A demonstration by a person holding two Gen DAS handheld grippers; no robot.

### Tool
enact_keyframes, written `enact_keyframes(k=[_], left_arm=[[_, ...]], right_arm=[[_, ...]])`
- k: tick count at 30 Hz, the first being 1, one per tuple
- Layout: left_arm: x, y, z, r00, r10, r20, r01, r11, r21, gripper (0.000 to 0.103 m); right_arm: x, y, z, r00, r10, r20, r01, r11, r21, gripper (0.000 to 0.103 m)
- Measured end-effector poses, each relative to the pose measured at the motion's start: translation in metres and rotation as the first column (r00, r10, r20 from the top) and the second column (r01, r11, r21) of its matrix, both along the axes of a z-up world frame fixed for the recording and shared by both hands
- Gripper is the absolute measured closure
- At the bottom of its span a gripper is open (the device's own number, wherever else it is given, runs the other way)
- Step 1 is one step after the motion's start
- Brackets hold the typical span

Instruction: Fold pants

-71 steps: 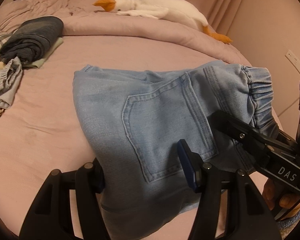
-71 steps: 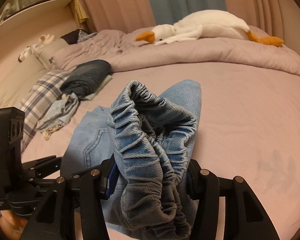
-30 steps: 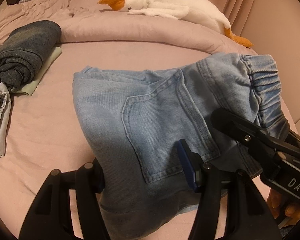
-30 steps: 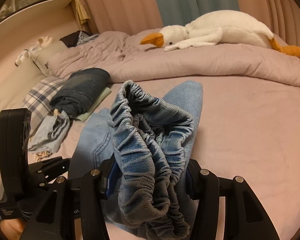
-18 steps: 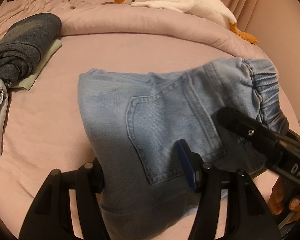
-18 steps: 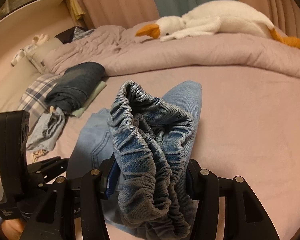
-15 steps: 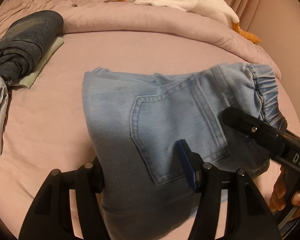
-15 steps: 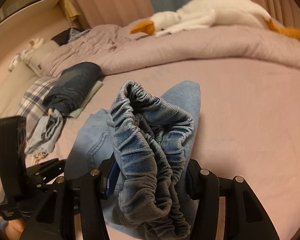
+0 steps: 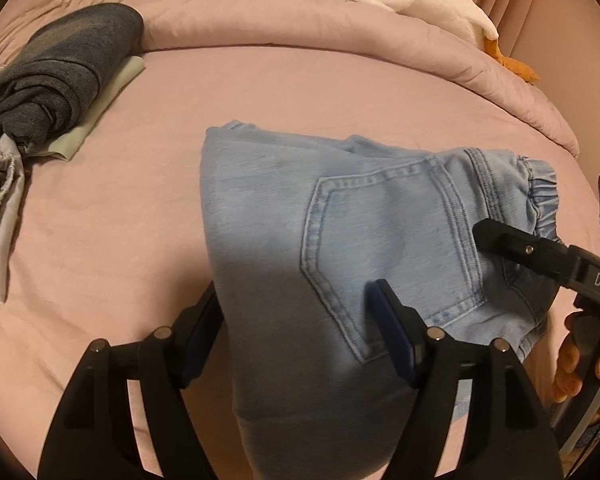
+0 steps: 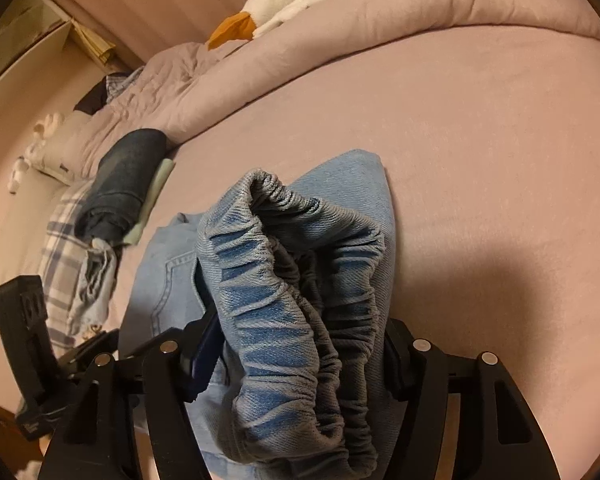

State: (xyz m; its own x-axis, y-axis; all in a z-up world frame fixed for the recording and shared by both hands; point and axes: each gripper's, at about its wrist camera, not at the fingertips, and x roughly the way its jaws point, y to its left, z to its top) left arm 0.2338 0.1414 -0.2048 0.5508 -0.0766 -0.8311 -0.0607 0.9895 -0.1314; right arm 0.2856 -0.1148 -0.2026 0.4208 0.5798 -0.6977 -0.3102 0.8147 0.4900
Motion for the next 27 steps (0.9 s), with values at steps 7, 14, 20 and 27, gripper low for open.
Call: enact_keyframes(k=[7, 14, 20, 27], left_arm=[[-0.014, 0.003, 0.002, 1.0, -0.004, 0.005, 0.004, 0.999, 0.033, 0.029], [-0.03, -0.003, 0.003, 1.0, -0.025, 0.009, 0.024, 0.997, 0.071, 0.029], [-0.034, -0.006, -0.002, 1.0, -0.022, 0.007, 0.022, 0.996, 0.09, 0.029], [-0.038, -0.007, -0.001, 1.0, -0.02, 0.01, 0.019, 0.996, 0.092, 0.029]], right_arm=[[-0.008, -0.004, 0.006, 1.0, -0.012, 0.011, 0.012, 0.999, -0.039, 0.038], [-0.021, -0.006, 0.009, 1.0, 0.004, 0.029, 0.0, 0.993, -0.12, 0.036], [-0.034, 0.002, 0.009, 0.998, 0.028, 0.061, -0.012, 0.966, -0.258, 0.035], [-0.03, 0.007, 0.005, 0.998, 0.017, 0.065, 0.003, 0.954, -0.298, 0.033]])
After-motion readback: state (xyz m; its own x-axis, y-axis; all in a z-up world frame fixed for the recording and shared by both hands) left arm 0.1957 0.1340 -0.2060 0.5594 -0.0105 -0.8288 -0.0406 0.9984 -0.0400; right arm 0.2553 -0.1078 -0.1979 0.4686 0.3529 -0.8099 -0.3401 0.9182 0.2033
